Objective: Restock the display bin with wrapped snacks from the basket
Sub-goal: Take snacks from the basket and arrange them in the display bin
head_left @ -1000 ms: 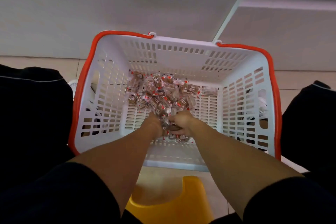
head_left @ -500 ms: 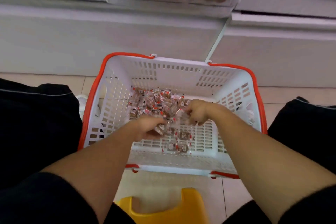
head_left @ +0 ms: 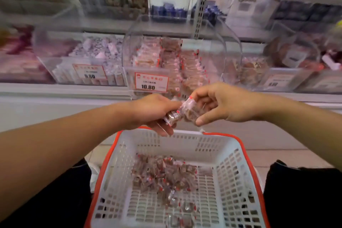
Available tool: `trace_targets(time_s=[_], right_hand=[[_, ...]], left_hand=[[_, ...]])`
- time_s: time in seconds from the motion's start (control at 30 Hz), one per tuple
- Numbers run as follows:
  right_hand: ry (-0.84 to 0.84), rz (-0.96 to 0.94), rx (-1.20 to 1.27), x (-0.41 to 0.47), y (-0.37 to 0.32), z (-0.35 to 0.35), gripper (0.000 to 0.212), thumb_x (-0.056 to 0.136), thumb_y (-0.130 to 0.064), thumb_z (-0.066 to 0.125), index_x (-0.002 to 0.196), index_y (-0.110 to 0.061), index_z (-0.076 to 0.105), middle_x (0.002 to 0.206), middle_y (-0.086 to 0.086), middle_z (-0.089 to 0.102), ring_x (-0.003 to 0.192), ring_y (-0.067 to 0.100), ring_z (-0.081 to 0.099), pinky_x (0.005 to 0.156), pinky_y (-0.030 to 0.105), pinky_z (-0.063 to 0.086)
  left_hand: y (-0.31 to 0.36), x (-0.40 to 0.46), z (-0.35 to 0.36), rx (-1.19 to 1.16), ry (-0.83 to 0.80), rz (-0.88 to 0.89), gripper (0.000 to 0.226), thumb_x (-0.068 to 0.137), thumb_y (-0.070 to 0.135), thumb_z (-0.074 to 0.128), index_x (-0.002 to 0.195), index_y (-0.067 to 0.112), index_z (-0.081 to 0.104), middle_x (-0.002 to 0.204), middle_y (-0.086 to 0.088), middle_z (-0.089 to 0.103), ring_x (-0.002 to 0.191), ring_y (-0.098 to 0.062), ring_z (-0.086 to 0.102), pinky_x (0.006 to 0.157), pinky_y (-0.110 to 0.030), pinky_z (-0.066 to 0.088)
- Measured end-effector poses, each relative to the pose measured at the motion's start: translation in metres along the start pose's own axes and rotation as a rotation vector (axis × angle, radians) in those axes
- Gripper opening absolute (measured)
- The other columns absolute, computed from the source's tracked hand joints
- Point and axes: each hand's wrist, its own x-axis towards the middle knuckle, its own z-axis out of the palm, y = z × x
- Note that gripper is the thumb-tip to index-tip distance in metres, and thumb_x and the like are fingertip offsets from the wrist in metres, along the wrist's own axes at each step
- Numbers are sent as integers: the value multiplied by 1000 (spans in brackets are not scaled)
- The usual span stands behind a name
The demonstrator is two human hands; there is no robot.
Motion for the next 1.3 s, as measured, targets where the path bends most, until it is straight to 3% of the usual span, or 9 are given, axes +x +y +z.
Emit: trace_targets(time_s=[0.1,0.27,0.5,0.7,0.87,0.97,1.1,1.17,1.3], right_hand=[[117,-85,183,-11,-13,-4,36,69,3,83,95,-12,64,92,24,69,80,23,65,76,37,59],[288,-182,486,-11,-19,-12,30,61,3,81,82,-18,74,86,16,73,79,23,71,66,30,60],[348,-139,706,-8,-15,-33,35,69,-3,74,104,-7,73,99,15,71,91,28,72,73,36,60],[309,-42,793,0,-19,-22,40,74,-4,68,114,-7,70,106,17,72,89,24,72,70,29,60],[266,-14,792,-4,-22,-27,50,72,0,70,121,-5,63,110,19,71,90,26,72,66,31,60],[249,-22,753,-8,-22,-32,45,67,3,73,111,-3,66,107,21,71,88,28,73,69,35,62],[226,-80,627,-11,-20,-37,33,61,3,77,91,-11,74,92,15,75,79,23,73,67,31,61],[227,-107,557,-11,-18,-37,33,59,1,79,89,-14,76,92,15,75,81,23,73,69,30,61],[263,-126,448,-11,-13,-41,38,59,-7,82,96,-14,76,99,16,75,88,25,73,73,30,60]], left_hand=[[25,-15,-1,-53,24,42,35,97,40,53,79,12,64,63,-9,68,54,-21,69,47,-25,55],[47,-18,1,-314,-82,73,40,99,40,43,84,9,65,60,-8,65,46,-13,63,40,-19,50],[62,-5,-8,-514,-120,83,48,97,48,48,81,13,76,78,-13,71,58,-17,70,43,-21,54],[63,-2,-11,-549,-93,22,42,97,44,50,90,11,75,70,-11,69,49,-11,64,39,-17,50],[63,-4,-10,-578,-97,-11,46,98,42,48,98,8,78,90,-15,75,64,-19,74,47,-22,57],[62,-7,-10,-611,-95,-34,42,99,39,48,94,7,76,77,-12,74,55,-14,71,39,-19,52],[60,-7,-5,-548,-25,-9,36,94,45,52,96,12,66,64,-6,63,41,-8,52,28,-13,35],[60,-7,-4,-560,-44,10,42,96,50,47,106,12,62,76,-9,63,43,-12,50,28,-14,32],[61,-6,-5,-612,-218,49,54,101,39,22,116,5,62,98,-16,65,57,-20,55,41,-22,46]])
